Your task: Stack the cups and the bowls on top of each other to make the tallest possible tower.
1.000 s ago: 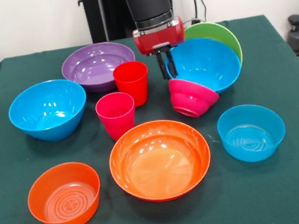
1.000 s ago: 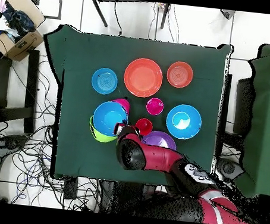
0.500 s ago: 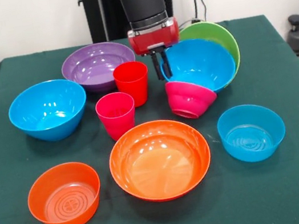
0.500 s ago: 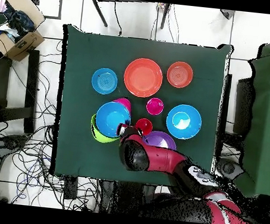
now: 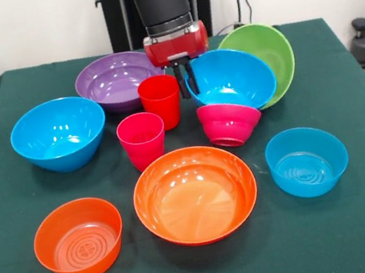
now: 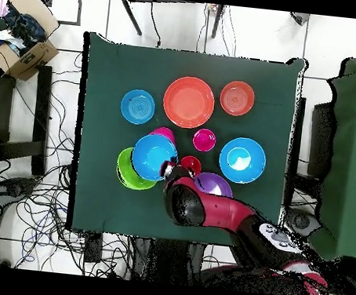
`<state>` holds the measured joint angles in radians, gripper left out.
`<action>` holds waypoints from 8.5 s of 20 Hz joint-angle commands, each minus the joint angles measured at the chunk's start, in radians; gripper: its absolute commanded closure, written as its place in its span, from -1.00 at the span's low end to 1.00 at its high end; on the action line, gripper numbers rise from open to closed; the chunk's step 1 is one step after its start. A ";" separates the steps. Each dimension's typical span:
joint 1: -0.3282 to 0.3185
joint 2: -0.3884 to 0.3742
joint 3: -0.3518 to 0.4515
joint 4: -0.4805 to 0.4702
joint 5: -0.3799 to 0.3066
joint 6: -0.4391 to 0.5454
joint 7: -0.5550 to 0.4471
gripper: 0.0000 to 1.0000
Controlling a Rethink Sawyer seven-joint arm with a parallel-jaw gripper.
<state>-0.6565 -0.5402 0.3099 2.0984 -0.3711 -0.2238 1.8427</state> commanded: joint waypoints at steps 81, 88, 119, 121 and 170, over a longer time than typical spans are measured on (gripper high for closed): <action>0.231 -0.018 -0.294 -0.077 -0.008 -0.054 0.091 1.00; 0.180 -0.024 -0.221 -0.069 -0.029 -0.113 0.131 1.00; -0.109 -0.026 0.182 0.018 0.002 0.158 0.106 1.00; -0.121 -0.011 0.203 0.019 0.001 0.168 0.103 1.00; 0.087 -0.040 -0.059 -0.117 0.095 -0.084 0.112 1.00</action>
<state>-0.6481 -0.5551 0.3439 2.1031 -0.3531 -0.3568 1.8427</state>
